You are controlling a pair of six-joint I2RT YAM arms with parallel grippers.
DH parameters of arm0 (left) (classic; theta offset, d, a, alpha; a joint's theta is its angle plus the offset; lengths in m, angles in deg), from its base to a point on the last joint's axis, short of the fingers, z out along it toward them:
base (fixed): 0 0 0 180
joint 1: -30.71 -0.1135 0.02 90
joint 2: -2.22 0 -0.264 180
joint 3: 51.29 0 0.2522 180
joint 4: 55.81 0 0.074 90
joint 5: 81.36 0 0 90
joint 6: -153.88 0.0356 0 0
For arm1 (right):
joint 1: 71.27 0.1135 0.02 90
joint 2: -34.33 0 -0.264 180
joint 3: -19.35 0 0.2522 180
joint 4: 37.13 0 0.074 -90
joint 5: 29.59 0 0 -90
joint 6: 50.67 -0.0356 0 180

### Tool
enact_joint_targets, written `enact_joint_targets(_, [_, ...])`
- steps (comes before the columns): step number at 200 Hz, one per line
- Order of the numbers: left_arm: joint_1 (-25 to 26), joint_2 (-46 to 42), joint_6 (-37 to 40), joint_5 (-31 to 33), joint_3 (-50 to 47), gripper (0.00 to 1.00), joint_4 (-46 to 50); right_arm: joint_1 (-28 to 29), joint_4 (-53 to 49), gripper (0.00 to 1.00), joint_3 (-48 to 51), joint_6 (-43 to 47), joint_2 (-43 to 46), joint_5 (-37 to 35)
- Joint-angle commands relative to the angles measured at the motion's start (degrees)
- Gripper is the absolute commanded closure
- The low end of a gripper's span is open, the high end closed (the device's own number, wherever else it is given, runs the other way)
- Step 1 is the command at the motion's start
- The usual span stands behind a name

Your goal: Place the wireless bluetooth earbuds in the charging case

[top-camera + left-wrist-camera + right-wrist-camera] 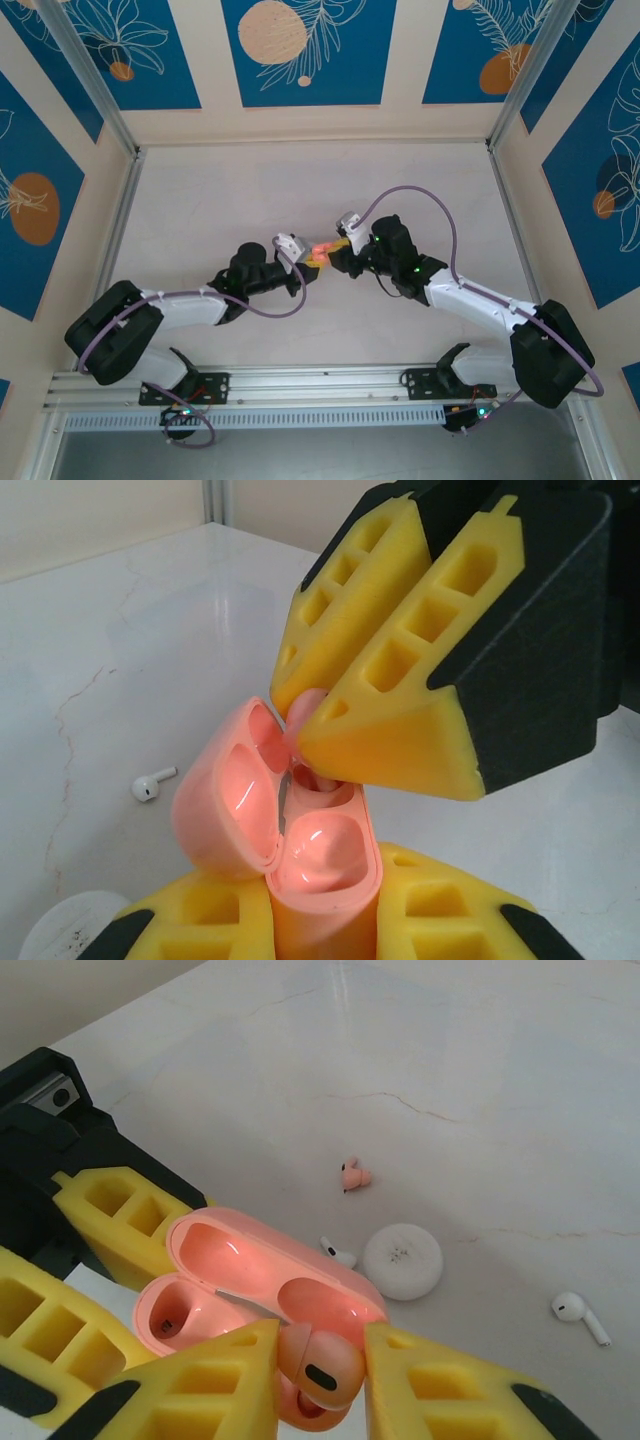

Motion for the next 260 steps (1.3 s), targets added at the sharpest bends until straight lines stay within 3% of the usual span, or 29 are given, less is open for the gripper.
enact_joint_targets(1, [-0.52,-1.72,-0.18,0.48,0.35,0.88,-2.51,0.19,-0.62,0.68,0.40,0.52,1.44,2.38])
enact_joint_targets(79, [-0.52,-3.11,1.17,0.49,-0.77,0.87,-1.64,-5.89,1.92,0.49,-0.27,-7.74,5.32,16.53])
enact_joint_targets(137, [-2.20,-9.58,2.37,4.08,-2.91,0.87,7.39,-9.68,-5.26,0.48,-5.89,-13.89,4.49,23.70])
enact_joint_targets(185, [-7.95,-18.40,-3.08,9.22,-5.27,0.88,16.94,-5.47,-17.73,0.49,-15.84,-12.78,-4.13,15.64])
enact_joint_targets(207, [-10.43,-22.00,-5.48,13.18,-5.79,0.88,22.31,-3.63,-24.52,0.50,-23.00,-12.22,-11.11,11.68])
enact_joint_targets(260, [-18.95,-27.58,-11.99,15.00,-5.76,0.88,32.63,-2.01,-39.56,0.51,-41.85,-14.28,-29.89,2.93])
